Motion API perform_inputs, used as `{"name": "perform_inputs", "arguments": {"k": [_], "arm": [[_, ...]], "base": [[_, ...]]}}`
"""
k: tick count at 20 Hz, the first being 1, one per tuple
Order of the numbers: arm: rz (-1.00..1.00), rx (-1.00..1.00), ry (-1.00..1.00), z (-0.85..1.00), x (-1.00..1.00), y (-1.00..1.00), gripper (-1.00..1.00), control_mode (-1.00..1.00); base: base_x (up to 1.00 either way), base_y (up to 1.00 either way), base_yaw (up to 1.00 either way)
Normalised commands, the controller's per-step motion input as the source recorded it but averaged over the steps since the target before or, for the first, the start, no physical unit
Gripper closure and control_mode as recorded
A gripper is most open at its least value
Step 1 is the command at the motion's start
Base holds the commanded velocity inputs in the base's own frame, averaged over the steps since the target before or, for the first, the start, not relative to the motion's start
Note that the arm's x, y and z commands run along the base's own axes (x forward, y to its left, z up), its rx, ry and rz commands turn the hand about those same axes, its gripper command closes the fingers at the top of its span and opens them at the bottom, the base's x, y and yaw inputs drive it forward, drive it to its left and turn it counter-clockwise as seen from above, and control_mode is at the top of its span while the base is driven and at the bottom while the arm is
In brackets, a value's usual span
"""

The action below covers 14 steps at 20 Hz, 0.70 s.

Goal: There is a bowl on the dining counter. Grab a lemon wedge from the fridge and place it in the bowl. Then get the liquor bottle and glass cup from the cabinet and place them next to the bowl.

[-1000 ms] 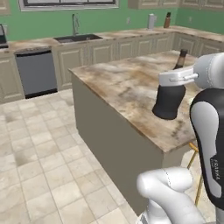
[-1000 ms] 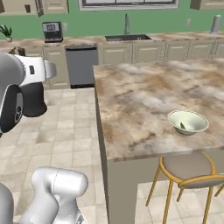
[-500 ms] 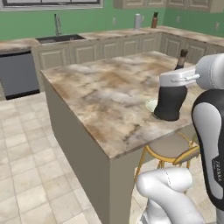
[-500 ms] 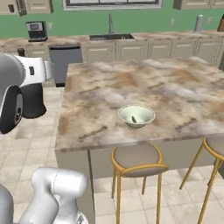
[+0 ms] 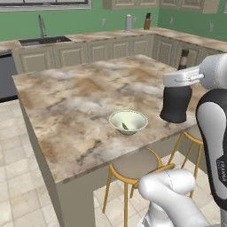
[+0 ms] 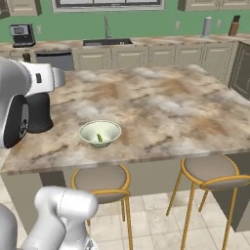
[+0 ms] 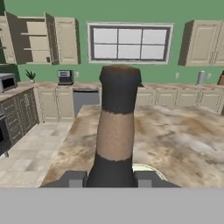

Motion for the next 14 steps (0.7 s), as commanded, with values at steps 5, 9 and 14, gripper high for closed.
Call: {"name": "perform_inputs", "arguments": {"k": [5,9,14], "arm": [[0.0,0.0,0.0,0.0,0.0,0.0,1.0,1.0],[0.0,0.0,0.0,0.0,0.0,0.0,1.0,1.0],[0.0,0.0,0.0,0.0,0.0,0.0,1.0,1.0]], "base": [[0.44,-0.69,0.05],[0.58,-0.55,0.09],[0.69,-0.58,0.11]]}}
